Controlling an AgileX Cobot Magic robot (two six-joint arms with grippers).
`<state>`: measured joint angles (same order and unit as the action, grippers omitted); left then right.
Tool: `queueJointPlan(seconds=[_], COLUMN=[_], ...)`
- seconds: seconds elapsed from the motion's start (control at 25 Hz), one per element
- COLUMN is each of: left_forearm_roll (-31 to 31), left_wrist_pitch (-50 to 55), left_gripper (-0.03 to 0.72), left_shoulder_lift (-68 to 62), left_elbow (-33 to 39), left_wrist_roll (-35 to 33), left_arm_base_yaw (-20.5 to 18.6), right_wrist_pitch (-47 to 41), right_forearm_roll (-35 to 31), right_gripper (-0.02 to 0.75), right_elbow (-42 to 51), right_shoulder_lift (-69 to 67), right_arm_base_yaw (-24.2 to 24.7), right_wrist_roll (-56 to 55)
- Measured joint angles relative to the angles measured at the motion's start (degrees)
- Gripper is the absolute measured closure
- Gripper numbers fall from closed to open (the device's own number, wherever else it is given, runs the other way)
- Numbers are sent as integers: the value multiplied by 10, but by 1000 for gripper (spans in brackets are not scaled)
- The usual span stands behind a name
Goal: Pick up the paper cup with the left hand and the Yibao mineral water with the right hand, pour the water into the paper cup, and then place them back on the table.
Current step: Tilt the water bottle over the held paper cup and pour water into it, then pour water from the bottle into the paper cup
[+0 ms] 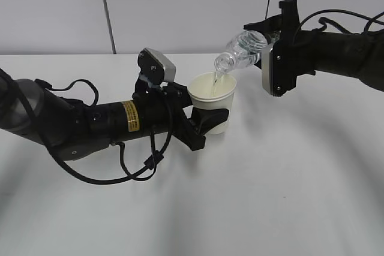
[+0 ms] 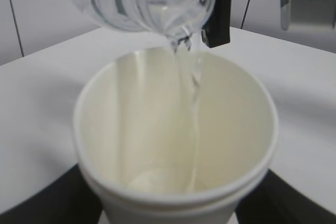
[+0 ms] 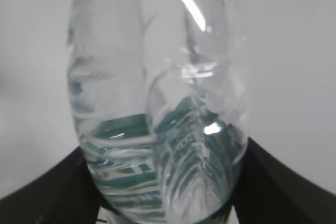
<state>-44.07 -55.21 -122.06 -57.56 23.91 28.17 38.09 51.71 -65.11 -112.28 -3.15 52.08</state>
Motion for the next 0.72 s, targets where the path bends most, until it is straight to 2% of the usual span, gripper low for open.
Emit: queueJointPlan(seconds=[0.72], left_forearm_roll=[-6], left_wrist_pitch=[1], left_gripper=[255], left_shoulder_lift=[0], left_elbow=[0], left_wrist_roll=[0], left_arm_base_yaw=[8], right_wrist_pitch=[0], right_forearm_roll=[0], right_gripper=[248], right_elbow=[0], right_shoulder_lift=[0], right_arm_base_yaw=[0], right_wrist_roll=[9])
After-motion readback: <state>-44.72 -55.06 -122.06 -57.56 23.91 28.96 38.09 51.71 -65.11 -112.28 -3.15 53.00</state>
